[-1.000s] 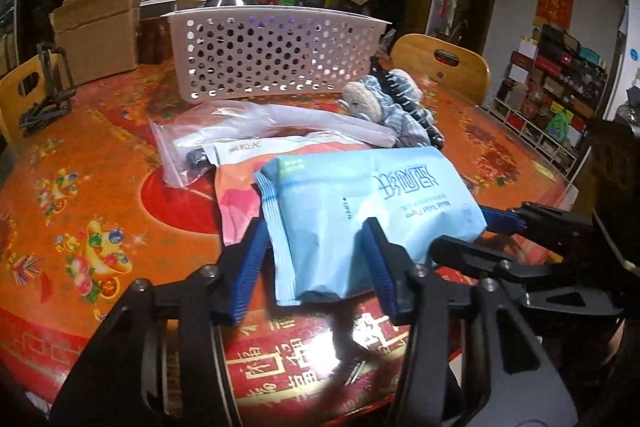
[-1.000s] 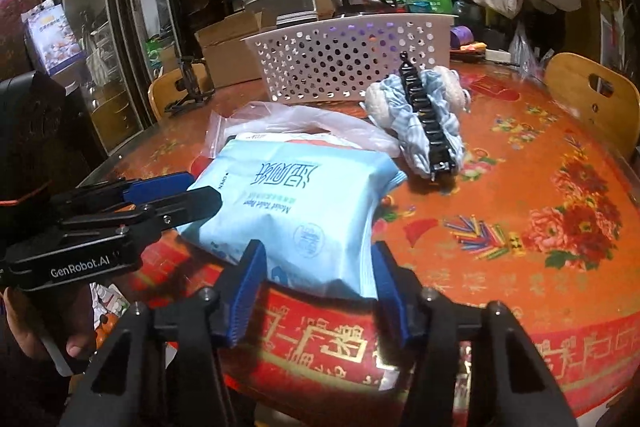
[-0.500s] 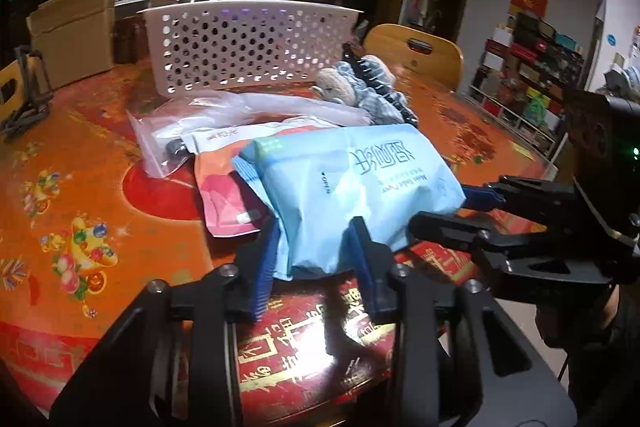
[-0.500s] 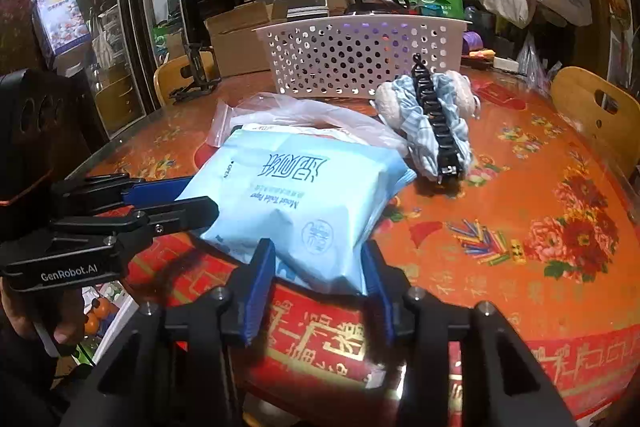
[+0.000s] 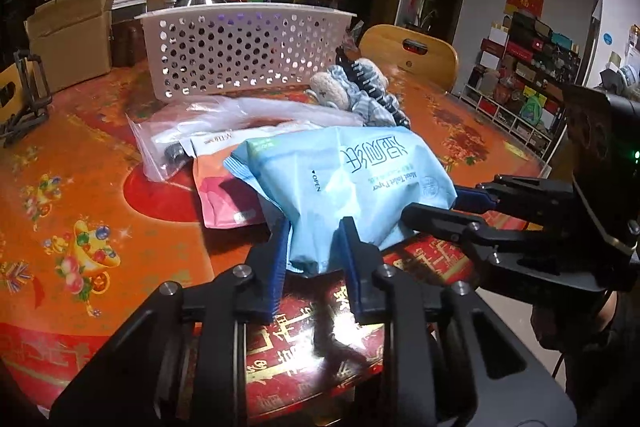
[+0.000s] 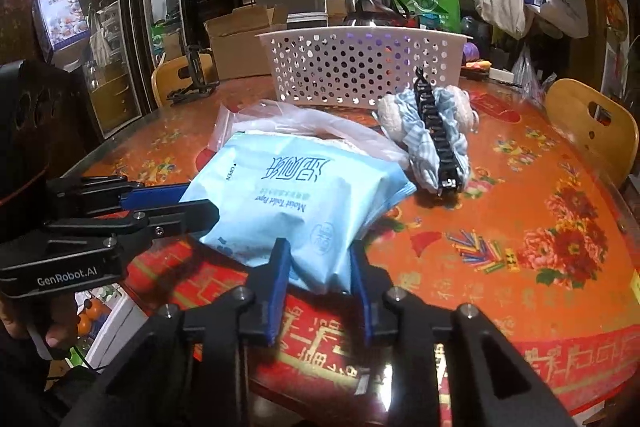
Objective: Organize soft objects
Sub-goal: 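Lift the wet-wipe pack with both grippers into the basket and open them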
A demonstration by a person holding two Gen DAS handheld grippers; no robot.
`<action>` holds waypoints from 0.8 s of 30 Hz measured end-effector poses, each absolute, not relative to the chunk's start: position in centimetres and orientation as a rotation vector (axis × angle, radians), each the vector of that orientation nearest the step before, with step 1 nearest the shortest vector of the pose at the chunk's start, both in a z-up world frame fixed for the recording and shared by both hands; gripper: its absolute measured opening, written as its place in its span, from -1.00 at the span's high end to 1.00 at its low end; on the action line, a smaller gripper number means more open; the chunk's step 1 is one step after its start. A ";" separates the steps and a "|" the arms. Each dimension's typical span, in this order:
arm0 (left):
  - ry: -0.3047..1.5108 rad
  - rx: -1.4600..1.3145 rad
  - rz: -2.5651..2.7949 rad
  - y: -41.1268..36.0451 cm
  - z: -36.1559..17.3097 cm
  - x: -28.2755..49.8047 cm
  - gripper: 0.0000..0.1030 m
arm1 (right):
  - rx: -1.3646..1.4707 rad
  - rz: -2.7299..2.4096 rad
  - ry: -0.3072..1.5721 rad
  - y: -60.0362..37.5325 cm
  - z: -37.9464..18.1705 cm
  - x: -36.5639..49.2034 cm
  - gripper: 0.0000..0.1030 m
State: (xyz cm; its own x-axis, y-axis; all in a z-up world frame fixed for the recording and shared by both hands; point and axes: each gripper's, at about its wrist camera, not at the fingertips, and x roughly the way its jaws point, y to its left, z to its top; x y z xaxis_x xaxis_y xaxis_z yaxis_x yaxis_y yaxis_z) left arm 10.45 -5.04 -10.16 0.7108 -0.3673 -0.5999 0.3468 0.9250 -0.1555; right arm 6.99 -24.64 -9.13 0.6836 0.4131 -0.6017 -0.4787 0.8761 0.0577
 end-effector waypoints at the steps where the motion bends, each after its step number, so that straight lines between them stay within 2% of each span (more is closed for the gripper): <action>1: 0.667 -0.028 -0.394 -5.0 -9.9 10.3 0.56 | -0.111 0.499 0.643 -24.5 -9.0 6.9 0.47; 12: 0.561 -0.024 -0.377 -3.9 -5.1 10.2 0.56 | -0.148 0.484 0.541 -23.5 -4.0 7.0 0.48; 24: 0.519 -0.033 -0.359 -3.4 0.8 16.1 0.56 | -0.147 0.497 0.510 -23.4 1.4 13.2 0.48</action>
State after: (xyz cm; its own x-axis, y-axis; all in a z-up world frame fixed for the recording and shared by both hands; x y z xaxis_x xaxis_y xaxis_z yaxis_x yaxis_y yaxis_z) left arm 16.08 -3.38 0.78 0.8073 -0.3441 -0.4794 0.3276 0.9370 -0.1210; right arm 13.21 -23.39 1.44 0.7571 0.4190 -0.5012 -0.4905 0.8713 -0.0126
